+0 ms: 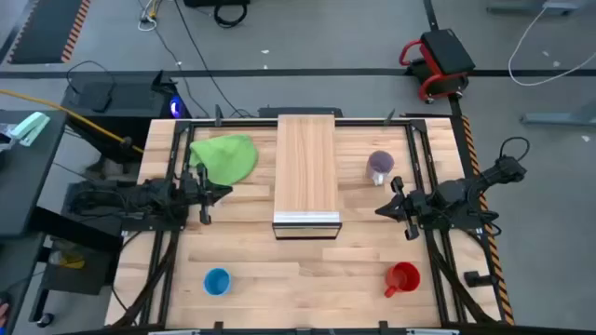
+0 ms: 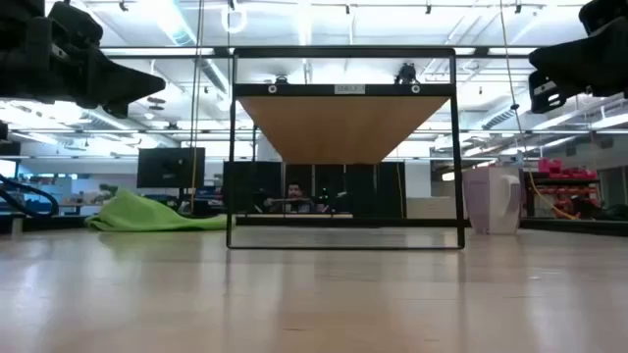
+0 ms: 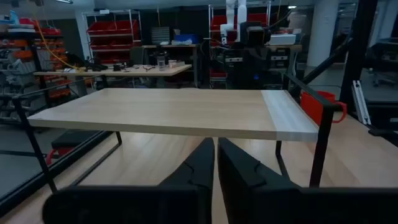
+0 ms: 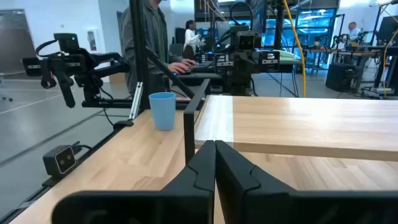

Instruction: Stack small to large cups/mugs on shelf

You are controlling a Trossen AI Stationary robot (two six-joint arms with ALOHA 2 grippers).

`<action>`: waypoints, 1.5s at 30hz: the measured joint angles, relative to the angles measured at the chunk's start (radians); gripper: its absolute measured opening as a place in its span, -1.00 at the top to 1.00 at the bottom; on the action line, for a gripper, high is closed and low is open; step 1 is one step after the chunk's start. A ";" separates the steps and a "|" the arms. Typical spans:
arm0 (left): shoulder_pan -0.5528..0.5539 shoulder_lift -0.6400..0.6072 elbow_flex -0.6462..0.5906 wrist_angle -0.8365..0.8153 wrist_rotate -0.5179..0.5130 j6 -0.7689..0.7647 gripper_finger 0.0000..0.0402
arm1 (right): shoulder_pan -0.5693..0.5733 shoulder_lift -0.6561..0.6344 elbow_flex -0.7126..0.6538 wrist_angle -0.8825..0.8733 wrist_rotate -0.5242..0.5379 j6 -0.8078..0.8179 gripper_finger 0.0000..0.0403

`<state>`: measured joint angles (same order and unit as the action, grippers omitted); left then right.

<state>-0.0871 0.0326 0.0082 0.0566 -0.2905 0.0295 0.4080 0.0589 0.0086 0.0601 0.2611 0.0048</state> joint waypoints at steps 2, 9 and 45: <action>0.000 0.000 0.000 0.000 0.000 0.000 0.83 | 0.000 0.000 0.000 0.000 0.000 0.000 0.92; 0.000 0.000 0.000 0.000 0.000 0.000 0.84 | 0.000 0.000 0.000 0.000 0.000 0.000 0.92; 0.000 0.000 0.000 0.000 0.000 0.000 0.83 | 0.000 0.000 0.000 0.000 0.000 0.000 0.92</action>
<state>-0.0870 0.0324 0.0083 0.0563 -0.2905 0.0292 0.4080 0.0589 0.0086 0.0605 0.2611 0.0048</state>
